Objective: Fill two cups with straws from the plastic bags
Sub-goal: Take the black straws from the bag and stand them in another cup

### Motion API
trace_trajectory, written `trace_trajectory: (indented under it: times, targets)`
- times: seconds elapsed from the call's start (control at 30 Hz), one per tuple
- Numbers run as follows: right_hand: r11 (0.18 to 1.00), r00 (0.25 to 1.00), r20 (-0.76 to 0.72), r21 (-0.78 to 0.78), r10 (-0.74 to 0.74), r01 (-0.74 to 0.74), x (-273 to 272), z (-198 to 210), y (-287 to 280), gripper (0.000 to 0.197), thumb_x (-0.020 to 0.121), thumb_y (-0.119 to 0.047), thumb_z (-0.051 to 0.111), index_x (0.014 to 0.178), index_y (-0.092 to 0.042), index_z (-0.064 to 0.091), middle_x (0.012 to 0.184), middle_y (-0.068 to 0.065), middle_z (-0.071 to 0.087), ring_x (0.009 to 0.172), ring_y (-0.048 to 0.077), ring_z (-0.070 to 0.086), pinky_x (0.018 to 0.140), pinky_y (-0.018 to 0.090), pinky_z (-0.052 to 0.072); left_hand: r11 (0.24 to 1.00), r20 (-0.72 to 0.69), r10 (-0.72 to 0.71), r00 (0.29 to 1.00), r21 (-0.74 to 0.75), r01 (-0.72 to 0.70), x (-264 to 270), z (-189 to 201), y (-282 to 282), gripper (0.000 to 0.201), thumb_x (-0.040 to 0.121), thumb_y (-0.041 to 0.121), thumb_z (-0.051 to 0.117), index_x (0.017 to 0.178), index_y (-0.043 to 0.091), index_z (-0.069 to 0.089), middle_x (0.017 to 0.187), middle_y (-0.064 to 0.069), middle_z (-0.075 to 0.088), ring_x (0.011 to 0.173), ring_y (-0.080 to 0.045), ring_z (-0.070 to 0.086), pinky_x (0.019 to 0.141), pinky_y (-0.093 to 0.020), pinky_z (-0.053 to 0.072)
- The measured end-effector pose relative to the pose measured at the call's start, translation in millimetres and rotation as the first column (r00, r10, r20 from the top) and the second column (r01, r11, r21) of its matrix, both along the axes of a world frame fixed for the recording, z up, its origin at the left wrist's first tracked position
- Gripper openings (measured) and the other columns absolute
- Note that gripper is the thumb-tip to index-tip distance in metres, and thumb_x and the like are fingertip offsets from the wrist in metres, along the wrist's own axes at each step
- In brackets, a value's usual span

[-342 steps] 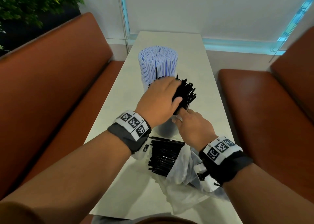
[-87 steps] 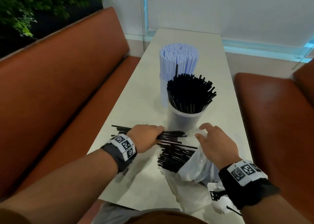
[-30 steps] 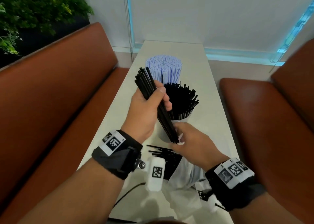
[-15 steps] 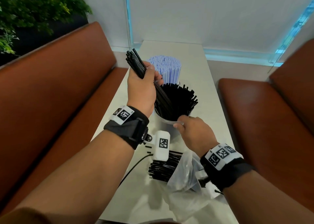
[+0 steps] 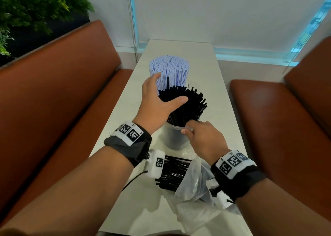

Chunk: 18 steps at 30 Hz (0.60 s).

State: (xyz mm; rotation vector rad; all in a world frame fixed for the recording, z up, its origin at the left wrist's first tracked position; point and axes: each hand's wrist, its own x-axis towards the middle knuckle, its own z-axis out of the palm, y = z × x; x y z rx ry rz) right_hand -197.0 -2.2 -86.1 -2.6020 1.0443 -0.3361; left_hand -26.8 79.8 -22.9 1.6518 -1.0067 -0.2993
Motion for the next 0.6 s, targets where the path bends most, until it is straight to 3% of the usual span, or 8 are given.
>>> trace_trajectory:
  times: [0.1,0.17,0.23,0.27,0.4,0.5,0.53,0.6]
  targets:
    - [1.0,1.0,0.003,0.003,0.0,0.0,-0.5,-0.2,0.2,0.025,0.102,-0.05,0.043,0.107,-0.029,0.055,0.088,-0.008,0.055,0.087,0.017,0.043,0.063,0.033,0.033,0.999,0.201,-0.011,0.979,-0.05,0.022,-3.7,8.4,-4.1,0.093,0.079,0.059,0.073,0.153,0.028,0.026,0.154,0.012,0.026,0.141,0.001,0.023,0.109,-0.004,0.016]
    - [1.0,1.0,0.011,0.006,-0.006,0.005,0.4,0.5,1.1,0.025,0.102,-0.049,0.044,0.106,-0.029,0.056,0.087,-0.008,0.053,0.088,0.019,0.046,0.064,0.033,0.035,0.993,0.456,-0.113,0.883,0.067,0.092,-9.9,5.0,-6.3,0.069,0.093,0.048,0.064,0.148,0.017,0.038,0.152,-0.002,0.037,0.141,-0.014,0.032,0.119,-0.022,0.024]
    - [1.0,1.0,0.021,0.006,-0.011,0.011,1.4,1.4,1.9,0.026,0.101,-0.047,0.044,0.106,-0.027,0.059,0.089,-0.007,0.058,0.091,0.021,0.051,0.065,0.034,0.037,0.96,0.636,-0.261,0.726,0.249,0.126,-15.3,-3.3,-6.7,0.054,0.1,0.04,0.057,0.143,0.009,0.049,0.149,-0.009,0.046,0.138,-0.025,0.04,0.118,-0.038,0.027]
    - [1.0,1.0,0.017,0.0,-0.008,0.008,2.0,1.8,2.3,0.027,0.101,-0.047,0.044,0.108,-0.026,0.061,0.092,-0.005,0.062,0.092,0.021,0.051,0.065,0.034,0.038,0.95,0.668,-0.292,0.684,0.282,0.13,-16.4,-6.5,-6.2,0.054,0.101,0.04,0.056,0.143,0.007,0.051,0.149,-0.011,0.047,0.138,-0.027,0.041,0.118,-0.038,0.026]
    - [1.0,1.0,0.006,-0.02,-0.01,0.01,1.0,0.3,2.0,0.026,0.102,-0.044,0.044,0.11,-0.026,0.061,0.1,-0.004,0.066,0.09,0.019,0.048,0.066,0.034,0.04,0.987,0.716,-0.148,0.682,0.153,0.053,-21.6,-7.3,-8.2,0.061,0.1,0.048,0.045,0.146,0.008,0.047,0.154,-0.011,0.04,0.142,-0.026,0.031,0.118,-0.042,0.023]
    - [1.0,0.999,0.036,-0.012,0.003,-0.002,0.0,-1.4,1.8,0.021,0.102,-0.038,0.043,0.112,-0.029,0.06,0.1,-0.004,0.065,0.088,0.019,0.046,0.066,0.034,0.04,0.92,0.808,-0.289,0.513,0.383,-0.085,-29.1,-19.5,-9.4,0.063,0.105,0.049,0.032,0.158,0.016,0.024,0.166,-0.006,0.021,0.153,-0.026,0.015,0.123,-0.046,0.014]
    - [1.0,0.999,0.033,-0.011,0.011,-0.01,0.3,-1.4,1.7,0.022,0.103,-0.037,0.043,0.112,-0.029,0.06,0.1,-0.004,0.064,0.089,0.02,0.047,0.066,0.034,0.04,0.903,0.802,-0.317,0.506,0.418,-0.098,-28.0,-22.3,-8.2,0.063,0.105,0.05,0.033,0.159,0.019,0.021,0.167,-0.004,0.018,0.153,-0.025,0.014,0.123,-0.046,0.013]
    - [1.0,1.0,0.014,-0.011,0.01,-0.01,0.4,-0.1,0.9,0.023,0.103,-0.039,0.042,0.112,-0.029,0.061,0.101,-0.005,0.064,0.092,0.02,0.05,0.068,0.034,0.041,0.918,0.756,-0.309,0.577,0.395,-0.025,-23.6,-16.6,-4.0,0.065,0.101,0.054,0.042,0.156,0.023,0.03,0.164,-0.003,0.025,0.15,-0.023,0.021,0.121,-0.047,0.018]
